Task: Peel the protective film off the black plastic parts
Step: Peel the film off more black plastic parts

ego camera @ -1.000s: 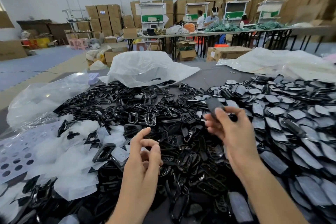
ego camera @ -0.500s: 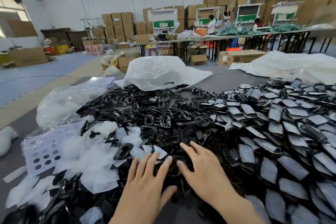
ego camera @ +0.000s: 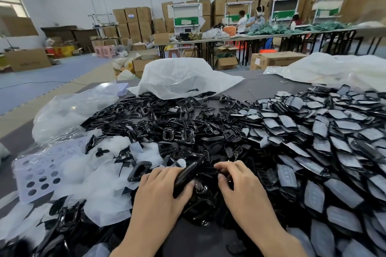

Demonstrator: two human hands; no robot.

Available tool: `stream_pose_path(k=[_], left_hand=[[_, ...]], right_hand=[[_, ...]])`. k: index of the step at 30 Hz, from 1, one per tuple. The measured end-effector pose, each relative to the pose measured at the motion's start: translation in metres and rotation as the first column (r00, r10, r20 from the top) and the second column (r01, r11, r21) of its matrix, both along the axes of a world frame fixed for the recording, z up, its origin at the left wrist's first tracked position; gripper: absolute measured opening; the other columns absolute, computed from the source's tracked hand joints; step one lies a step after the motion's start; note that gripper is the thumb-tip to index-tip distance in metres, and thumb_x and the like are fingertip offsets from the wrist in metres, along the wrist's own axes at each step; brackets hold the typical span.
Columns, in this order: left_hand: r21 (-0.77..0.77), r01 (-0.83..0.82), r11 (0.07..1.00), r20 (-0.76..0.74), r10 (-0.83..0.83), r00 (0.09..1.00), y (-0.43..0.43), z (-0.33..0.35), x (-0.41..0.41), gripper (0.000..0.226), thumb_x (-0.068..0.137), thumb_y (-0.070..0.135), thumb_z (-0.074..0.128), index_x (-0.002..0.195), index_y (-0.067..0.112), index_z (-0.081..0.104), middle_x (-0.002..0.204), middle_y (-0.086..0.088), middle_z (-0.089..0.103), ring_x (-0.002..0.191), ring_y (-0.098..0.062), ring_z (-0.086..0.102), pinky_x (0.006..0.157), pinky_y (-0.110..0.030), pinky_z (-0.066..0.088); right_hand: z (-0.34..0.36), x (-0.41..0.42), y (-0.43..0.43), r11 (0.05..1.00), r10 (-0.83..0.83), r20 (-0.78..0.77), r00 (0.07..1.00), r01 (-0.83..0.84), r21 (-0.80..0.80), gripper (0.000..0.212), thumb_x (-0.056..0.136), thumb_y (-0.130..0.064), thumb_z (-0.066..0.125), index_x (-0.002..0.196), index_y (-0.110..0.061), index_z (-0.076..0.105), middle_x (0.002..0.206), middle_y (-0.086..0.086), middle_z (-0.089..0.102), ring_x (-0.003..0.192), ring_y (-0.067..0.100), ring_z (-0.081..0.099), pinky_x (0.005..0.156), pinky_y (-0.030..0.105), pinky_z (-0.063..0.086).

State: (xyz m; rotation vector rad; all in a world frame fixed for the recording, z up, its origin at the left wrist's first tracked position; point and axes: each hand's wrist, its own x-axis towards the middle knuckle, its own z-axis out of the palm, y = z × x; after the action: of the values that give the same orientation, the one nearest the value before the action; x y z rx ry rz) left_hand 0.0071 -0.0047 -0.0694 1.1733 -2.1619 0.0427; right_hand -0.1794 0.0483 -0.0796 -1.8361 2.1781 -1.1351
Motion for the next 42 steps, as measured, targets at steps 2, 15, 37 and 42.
stream_pose_path(k=[2, 15, 37, 42], left_hand=[[0.026, 0.026, 0.999, -0.086, -0.024, 0.996, 0.004, 0.003, -0.002, 0.016, 0.084, 0.051, 0.055, 0.090, 0.037, 0.058, 0.082, 0.023, 0.059, 0.085, -0.001, 0.048, 0.073, -0.018, 0.038], [0.140, 0.168, 0.976, -0.069, -0.160, 0.985, 0.018, 0.010, -0.004, 0.053, 0.085, 0.034, 0.070, 0.135, 0.028, 0.055, 0.116, 0.015, 0.067, 0.100, -0.003, 0.055, 0.092, -0.018, 0.036], [0.053, -0.010, 0.999, 0.100, 0.005, 0.995, -0.016, 0.030, -0.037, 0.034, 0.094, 0.021, 0.057, 0.127, 0.025, 0.061, 0.121, 0.005, 0.059, 0.114, -0.020, 0.052, 0.097, -0.037, 0.044], [0.110, 0.094, 0.989, 0.355, -0.128, 0.926, -0.039, 0.022, -0.073, 0.036, 0.104, 0.035, 0.037, 0.139, 0.032, 0.047, 0.130, 0.008, 0.051, 0.124, -0.017, 0.044, 0.102, -0.034, 0.038]], right_hand=[[0.003, 0.002, 0.001, 0.998, 0.050, -0.006, 0.999, -0.050, -0.043, 0.040, 0.098, -0.047, 0.048, 0.138, -0.045, 0.048, 0.123, -0.032, 0.047, 0.112, -0.011, 0.041, 0.106, 0.020, 0.037], [0.013, 0.011, 0.006, 0.971, 0.239, 0.436, 0.868, -0.203, -0.129, 0.008, 0.095, -0.037, 0.067, 0.102, -0.040, 0.069, 0.100, -0.024, 0.071, 0.095, -0.001, 0.067, 0.078, 0.011, 0.046], [0.039, -0.024, 0.001, 0.968, 0.236, 0.926, -0.294, -0.013, -0.251, 0.026, 0.102, -0.028, 0.052, 0.105, -0.013, 0.073, 0.084, 0.006, 0.072, 0.072, 0.022, 0.073, 0.061, 0.033, 0.062], [0.035, -0.028, -0.001, 0.984, 0.163, 0.950, -0.268, -0.027, -0.176, 0.024, 0.104, -0.021, 0.051, 0.115, -0.016, 0.072, 0.084, 0.007, 0.073, 0.061, 0.014, 0.067, 0.044, 0.022, 0.052]])
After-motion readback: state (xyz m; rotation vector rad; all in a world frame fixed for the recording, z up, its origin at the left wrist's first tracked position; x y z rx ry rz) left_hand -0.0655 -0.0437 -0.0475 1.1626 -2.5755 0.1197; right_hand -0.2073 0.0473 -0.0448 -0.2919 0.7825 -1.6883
